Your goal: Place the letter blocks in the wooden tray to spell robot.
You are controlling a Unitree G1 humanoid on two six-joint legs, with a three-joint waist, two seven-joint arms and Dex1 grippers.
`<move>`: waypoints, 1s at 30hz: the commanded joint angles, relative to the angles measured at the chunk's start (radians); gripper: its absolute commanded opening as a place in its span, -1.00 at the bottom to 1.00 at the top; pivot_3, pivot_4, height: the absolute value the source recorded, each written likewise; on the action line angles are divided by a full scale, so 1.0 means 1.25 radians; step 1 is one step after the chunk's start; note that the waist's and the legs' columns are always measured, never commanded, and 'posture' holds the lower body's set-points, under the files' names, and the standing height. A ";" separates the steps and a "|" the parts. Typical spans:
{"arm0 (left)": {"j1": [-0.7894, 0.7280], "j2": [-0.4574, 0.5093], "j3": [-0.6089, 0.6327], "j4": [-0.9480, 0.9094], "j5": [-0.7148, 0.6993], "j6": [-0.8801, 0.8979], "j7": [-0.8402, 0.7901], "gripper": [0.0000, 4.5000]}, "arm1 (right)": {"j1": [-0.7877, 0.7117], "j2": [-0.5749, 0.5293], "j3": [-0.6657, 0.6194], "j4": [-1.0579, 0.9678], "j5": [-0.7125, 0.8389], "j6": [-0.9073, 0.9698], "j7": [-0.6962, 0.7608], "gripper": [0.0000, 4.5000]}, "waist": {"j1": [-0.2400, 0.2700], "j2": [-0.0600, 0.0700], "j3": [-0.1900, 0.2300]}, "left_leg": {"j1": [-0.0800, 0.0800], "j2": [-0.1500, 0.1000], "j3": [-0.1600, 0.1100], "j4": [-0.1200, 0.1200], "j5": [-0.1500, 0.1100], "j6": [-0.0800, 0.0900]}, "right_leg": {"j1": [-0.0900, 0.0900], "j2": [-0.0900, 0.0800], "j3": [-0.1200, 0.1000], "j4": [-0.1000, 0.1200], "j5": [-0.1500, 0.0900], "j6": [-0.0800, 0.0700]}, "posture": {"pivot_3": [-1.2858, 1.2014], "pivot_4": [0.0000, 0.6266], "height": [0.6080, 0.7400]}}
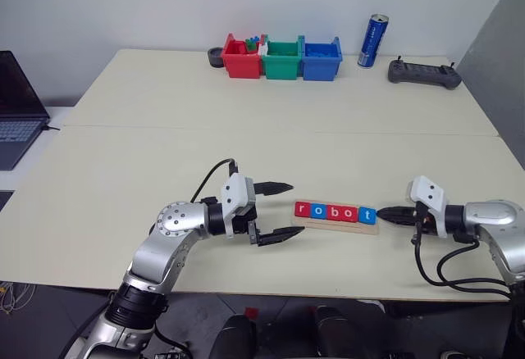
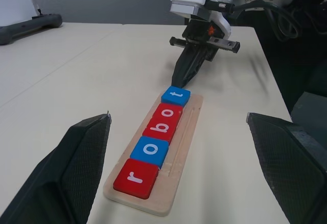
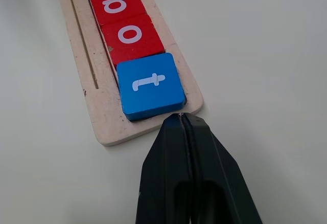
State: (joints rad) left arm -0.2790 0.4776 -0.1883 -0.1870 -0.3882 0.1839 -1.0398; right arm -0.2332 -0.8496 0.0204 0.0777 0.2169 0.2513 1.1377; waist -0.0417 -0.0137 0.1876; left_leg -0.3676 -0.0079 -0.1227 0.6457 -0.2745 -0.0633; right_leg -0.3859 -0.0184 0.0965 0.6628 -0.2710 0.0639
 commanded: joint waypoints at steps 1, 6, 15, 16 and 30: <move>0.001 0.004 0.014 -0.027 -0.008 -0.012 -0.004 1.00 | -0.017 -0.008 -0.007 -0.021 0.002 -0.006 0.005 -0.98 | 0.000 0.000 0.000 | 0.000 0.000 0.000 0.000 0.000 0.000 | 0.000 0.000 0.000 0.000 0.000 0.000 | 0.03 -0.52 1.00; 0.005 0.004 0.012 -0.030 -0.008 -0.013 -0.005 1.00 | -0.026 -0.026 -0.016 -0.006 -0.001 -0.013 0.015 -0.98 | 0.000 0.000 0.000 | 0.000 0.000 0.000 0.000 0.000 0.000 | 0.000 0.000 0.000 0.000 0.000 0.000 | 0.03 -0.52 1.00; -0.001 0.003 0.010 -0.025 -0.007 -0.014 -0.008 1.00 | -0.024 -0.026 -0.014 -0.015 0.008 -0.002 0.018 -0.98 | 0.000 0.000 0.000 | 0.000 0.000 0.000 0.000 0.000 0.000 | 0.000 0.000 0.000 0.000 0.000 0.000 | 0.03 -0.52 1.00; 0.000 0.003 0.010 -0.026 -0.007 -0.014 -0.008 1.00 | -0.022 -0.024 -0.013 -0.018 0.008 0.000 0.017 -0.98 | 0.000 0.000 0.000 | 0.000 0.000 0.000 0.000 0.000 0.000 | 0.000 0.000 0.000 0.000 0.000 0.000 | 0.03 -0.52 1.00; -0.011 0.007 0.013 -0.020 -0.002 -0.018 -0.009 1.00 | -0.034 0.022 0.013 -0.054 0.018 0.045 0.010 -0.98 | 0.000 0.000 0.000 | 0.000 0.000 0.000 0.000 0.000 0.000 | 0.000 0.000 0.000 0.000 0.000 0.000 | 0.03 -0.52 1.00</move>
State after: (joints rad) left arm -0.2770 0.4815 -0.1884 -0.1871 -0.3879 0.1827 -1.0444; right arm -0.2577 -0.8288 0.0337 0.0433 0.2238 0.3017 1.1519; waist -0.0414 -0.0136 0.1876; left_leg -0.3676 -0.0079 -0.1228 0.6457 -0.2745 -0.0633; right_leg -0.3859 -0.0184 0.0964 0.6628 -0.2710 0.0639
